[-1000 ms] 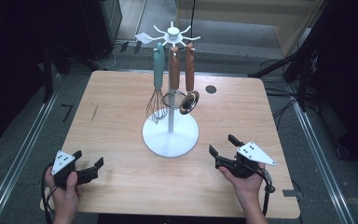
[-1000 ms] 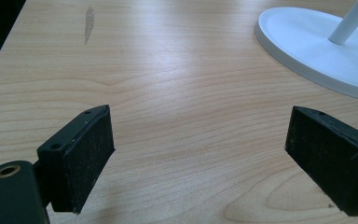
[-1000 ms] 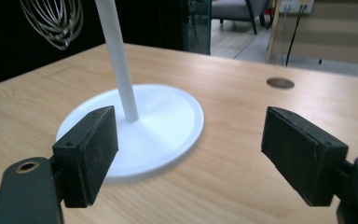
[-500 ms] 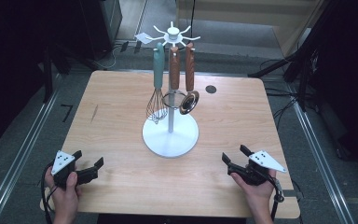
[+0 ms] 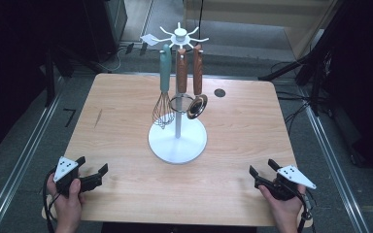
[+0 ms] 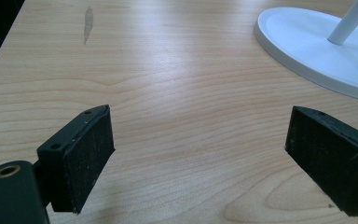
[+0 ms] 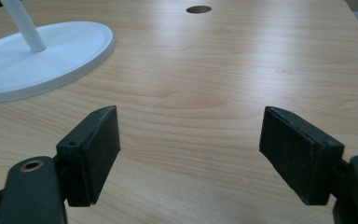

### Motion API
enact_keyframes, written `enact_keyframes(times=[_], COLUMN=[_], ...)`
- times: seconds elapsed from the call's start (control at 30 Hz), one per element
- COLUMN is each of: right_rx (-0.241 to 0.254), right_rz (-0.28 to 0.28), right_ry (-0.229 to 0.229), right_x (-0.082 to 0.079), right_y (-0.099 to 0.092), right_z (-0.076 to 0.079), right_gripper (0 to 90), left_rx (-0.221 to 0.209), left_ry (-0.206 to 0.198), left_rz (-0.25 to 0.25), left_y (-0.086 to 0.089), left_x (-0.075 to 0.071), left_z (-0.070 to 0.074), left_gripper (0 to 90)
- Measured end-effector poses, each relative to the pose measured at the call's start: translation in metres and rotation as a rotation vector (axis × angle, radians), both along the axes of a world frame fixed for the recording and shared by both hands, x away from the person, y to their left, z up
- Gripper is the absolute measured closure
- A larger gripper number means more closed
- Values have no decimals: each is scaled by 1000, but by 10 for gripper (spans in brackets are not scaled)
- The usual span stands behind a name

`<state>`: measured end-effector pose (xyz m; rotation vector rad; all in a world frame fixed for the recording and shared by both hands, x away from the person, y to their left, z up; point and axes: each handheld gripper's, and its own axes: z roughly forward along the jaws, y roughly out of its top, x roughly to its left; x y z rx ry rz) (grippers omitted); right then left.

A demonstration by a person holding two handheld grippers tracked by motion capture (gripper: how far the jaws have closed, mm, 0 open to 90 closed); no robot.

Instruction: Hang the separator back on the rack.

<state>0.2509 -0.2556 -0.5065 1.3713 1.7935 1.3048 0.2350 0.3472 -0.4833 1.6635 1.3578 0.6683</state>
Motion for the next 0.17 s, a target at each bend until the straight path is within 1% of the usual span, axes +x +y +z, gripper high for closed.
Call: enact_keyframes(times=[0.1,0.17], right_rx=[14,11], right_rz=[-18,-21], right_ry=[-7,-9], right_x=[0,0], right_y=[-4,-5], right_z=[0,0], right_gripper=[214,213], left_rx=[4,1], left_ry=[5,6], left_rz=[-3,-5], left_y=[0,0], left_x=[0,1], left_z=[0,0], left_gripper=[77,75])
